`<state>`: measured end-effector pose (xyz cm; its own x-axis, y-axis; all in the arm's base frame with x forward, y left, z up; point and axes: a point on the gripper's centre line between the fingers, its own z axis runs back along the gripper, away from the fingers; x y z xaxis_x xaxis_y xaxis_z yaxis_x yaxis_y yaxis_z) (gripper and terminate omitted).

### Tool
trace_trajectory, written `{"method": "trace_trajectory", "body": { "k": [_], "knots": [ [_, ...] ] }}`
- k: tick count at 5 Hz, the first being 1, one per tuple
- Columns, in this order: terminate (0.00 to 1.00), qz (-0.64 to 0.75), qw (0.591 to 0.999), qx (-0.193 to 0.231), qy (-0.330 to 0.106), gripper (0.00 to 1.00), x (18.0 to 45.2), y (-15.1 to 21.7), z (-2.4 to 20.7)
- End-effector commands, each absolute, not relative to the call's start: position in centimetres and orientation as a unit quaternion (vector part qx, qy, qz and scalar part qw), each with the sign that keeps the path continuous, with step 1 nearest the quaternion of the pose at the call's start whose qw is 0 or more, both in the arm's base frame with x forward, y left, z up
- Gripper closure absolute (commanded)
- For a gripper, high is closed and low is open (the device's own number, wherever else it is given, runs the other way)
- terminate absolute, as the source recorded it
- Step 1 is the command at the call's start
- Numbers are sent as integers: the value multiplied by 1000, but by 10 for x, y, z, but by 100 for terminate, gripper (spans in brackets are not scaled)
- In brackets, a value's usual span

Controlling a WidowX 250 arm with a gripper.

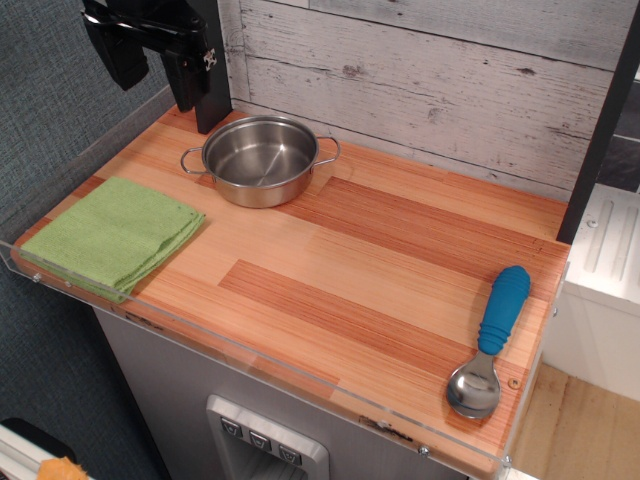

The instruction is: Place the vessel on the green cloth

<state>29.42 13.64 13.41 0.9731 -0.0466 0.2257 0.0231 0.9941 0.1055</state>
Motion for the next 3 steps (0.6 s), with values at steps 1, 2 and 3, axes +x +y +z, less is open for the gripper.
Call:
{"method": "trace_trajectory", "body": {
  "k": [1,2,3],
  "knots": [
    [0,-18,992,51,-115,0,294,136,134],
    [0,-62,991,37,-111,0,305,127,124],
    [0,-113,987,33,-110,0,315,109,114]
  ]
}}
